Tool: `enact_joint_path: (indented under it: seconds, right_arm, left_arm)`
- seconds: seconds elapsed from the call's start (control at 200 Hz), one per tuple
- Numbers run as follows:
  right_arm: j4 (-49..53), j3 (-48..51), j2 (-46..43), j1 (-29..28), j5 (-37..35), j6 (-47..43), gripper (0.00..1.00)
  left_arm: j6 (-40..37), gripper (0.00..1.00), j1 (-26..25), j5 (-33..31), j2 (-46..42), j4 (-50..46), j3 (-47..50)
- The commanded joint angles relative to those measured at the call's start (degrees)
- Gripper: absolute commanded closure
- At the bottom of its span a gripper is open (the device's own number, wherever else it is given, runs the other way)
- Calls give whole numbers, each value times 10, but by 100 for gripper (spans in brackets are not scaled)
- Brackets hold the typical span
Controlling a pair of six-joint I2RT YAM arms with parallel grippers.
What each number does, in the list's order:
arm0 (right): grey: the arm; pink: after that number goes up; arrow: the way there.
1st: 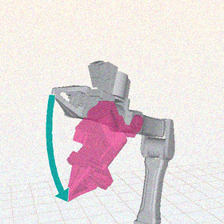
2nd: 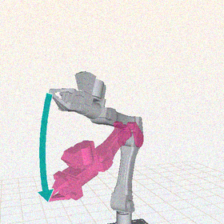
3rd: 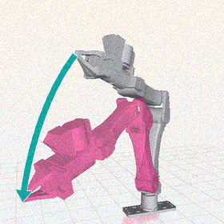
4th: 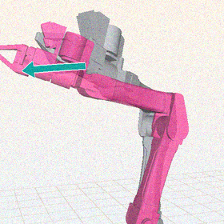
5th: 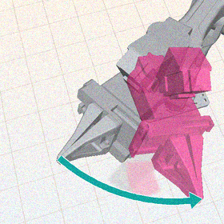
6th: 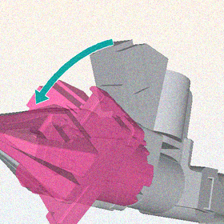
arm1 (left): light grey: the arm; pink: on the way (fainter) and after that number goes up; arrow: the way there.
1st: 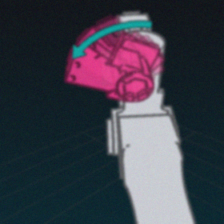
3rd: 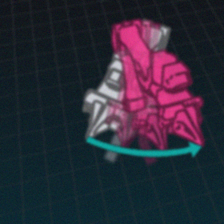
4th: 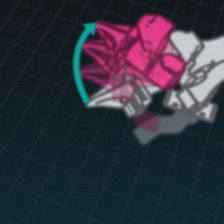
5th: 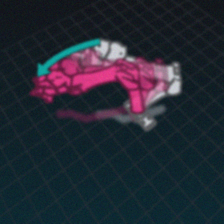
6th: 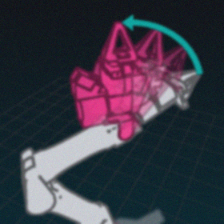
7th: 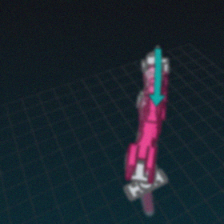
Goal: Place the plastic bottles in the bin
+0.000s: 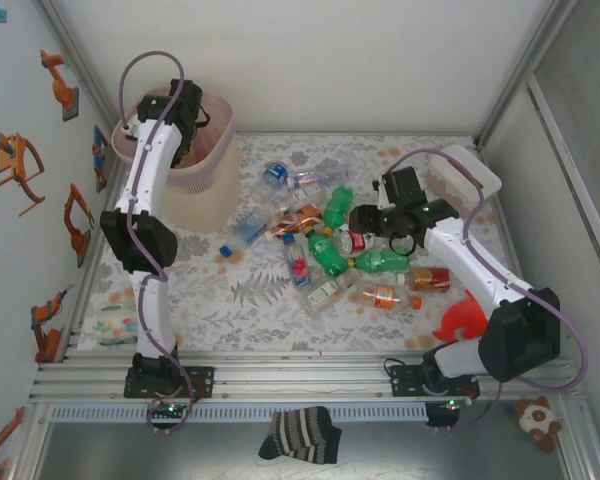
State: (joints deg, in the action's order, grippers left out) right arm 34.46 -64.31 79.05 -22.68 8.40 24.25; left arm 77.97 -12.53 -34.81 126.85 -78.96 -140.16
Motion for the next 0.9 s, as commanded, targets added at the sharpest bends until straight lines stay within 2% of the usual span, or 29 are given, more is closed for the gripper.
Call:
enact_joint_path:
  seconds: [0.0, 0.531, 0.806, 0.896]
  right_arm:
    - [3, 9, -21, -5, -13, 7, 31]
    - [13, 22, -34, -5, -22, 12, 31]
    - [19, 20, -43, -5, -35, 11, 31]
    - [21, 17, -44, -5, -40, 10, 31]
  left_arm:
    - [25, 76, 6, 30, 8, -23, -16]
    - [78, 64, 23, 105, 68, -23, -4]
    - [89, 36, 23, 132, 73, -21, -25]
    - [77, 30, 23, 140, 68, -10, -39]
